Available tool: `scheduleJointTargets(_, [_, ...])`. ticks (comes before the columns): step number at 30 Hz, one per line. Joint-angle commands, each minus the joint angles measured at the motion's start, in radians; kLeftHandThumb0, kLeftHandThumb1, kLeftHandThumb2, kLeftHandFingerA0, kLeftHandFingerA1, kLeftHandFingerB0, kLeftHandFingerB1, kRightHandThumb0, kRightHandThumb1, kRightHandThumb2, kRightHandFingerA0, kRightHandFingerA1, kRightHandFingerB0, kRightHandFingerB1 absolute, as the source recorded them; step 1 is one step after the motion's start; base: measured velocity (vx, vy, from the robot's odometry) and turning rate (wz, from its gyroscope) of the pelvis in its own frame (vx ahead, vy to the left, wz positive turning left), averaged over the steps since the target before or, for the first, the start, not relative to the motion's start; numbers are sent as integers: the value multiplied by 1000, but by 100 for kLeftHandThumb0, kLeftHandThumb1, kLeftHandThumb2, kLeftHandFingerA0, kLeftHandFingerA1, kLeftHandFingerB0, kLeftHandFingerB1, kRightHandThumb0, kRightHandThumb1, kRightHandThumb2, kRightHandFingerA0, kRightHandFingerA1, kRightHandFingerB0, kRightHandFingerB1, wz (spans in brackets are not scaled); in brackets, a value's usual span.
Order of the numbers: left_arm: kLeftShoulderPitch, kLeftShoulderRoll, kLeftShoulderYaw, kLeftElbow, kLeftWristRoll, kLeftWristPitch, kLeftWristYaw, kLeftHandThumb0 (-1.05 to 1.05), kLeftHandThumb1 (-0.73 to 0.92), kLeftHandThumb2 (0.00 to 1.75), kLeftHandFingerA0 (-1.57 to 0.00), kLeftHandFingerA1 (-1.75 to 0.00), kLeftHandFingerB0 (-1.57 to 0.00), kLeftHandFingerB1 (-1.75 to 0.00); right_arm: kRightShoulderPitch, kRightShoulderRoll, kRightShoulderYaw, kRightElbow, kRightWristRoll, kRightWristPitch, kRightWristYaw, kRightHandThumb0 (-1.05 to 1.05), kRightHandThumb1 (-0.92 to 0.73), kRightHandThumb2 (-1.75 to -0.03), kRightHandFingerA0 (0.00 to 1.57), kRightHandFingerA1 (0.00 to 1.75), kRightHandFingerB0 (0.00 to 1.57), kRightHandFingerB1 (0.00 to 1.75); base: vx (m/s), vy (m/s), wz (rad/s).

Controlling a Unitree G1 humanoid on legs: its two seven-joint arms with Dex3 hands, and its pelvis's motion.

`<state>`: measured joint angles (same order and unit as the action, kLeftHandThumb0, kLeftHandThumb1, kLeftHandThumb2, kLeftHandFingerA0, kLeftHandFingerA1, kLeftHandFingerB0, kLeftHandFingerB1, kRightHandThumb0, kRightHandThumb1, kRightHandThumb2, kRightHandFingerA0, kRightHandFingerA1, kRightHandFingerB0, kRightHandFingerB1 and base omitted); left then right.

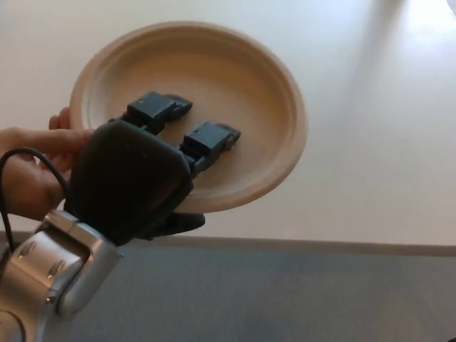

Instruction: A person passes a plate to the robot and the robot grabs it with its left hand and places it at the centre of the table infront of it

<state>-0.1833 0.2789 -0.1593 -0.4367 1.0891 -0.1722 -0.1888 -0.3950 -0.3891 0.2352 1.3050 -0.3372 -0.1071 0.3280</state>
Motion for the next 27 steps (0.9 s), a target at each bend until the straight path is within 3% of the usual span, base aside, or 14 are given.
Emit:
scheduleJointTargets(1, [-19, -22, 1, 126, -49, -73, 284, -30, 48, 62, -102, -137, -79, -56, -7, -19, 2, 1, -9, -6, 5, -64, -78, -63, 68, 61, 45, 46, 0, 0, 0])
scheduleJointTargets(4, [-15, -23, 0, 149, -67, -90, 305, -24, 58, 57, -88, -139, -77, -52, -11, -19, -9, 3, 2, 1, 13, -62, -77, -63, 62, 61, 42, 47, 0, 0, 0])
scheduleJointTargets(12, [-23, -11, -7, 164, -60, -81, 319, -27, 60, 59, -89, -127, -76, -52, -25, -17, -20, 1, 4, 13, 12, -63, -76, -61, 64, 60, 43, 46, 0, 0, 0])
scheduleJointTargets(17, [-55, 2, -13, 207, -71, -95, 352, -27, 59, 58, -90, -126, -76, -53, -36, -21, -34, -1, 14, 5, 32, -60, -77, -63, 61, 61, 43, 47, 0, 0, 0])
scheduleJointTargets(22, [-67, 5, -16, 249, -123, -98, 348, -26, 60, 58, -86, -127, -74, -53, -47, -21, -19, -2, -9, 6, 14, -62, -78, -63, 67, 61, 45, 46, 0, 0, 0])
scheduleJointTargets(23, [-72, 6, -15, 261, -133, -104, 356, -26, 59, 58, -91, -116, -74, -53, -54, -20, -24, -2, -4, 14, 19, -62, -78, -63, 66, 62, 46, 47, 0, 0, 0])
scheduleJointTargets(25, [-77, 8, -17, 281, -145, -118, 380, -27, 57, 57, -94, -113, -76, -53, -58, -20, -25, 0, -3, 18, 20, -62, -78, -63, 67, 62, 47, 48, 0, 0, 0])
scheduleJointTargets(26, [-78, 10, -16, 297, -168, -140, 390, -31, 53, 59, -97, -101, -74, -56, -56, -21, -29, -4, 3, 13, 29, -60, -60, -104, 62, 72, 38, 58, 0, 0, 0])
scheduleJointTargets(27, [-79, 11, -16, 304, -179, -149, 394, -31, 53, 59, -97, -101, -74, -56, -55, -22, -31, -6, 5, 12, 32, -60, -60, -104, 62, 72, 38, 58, 0, 0, 0])
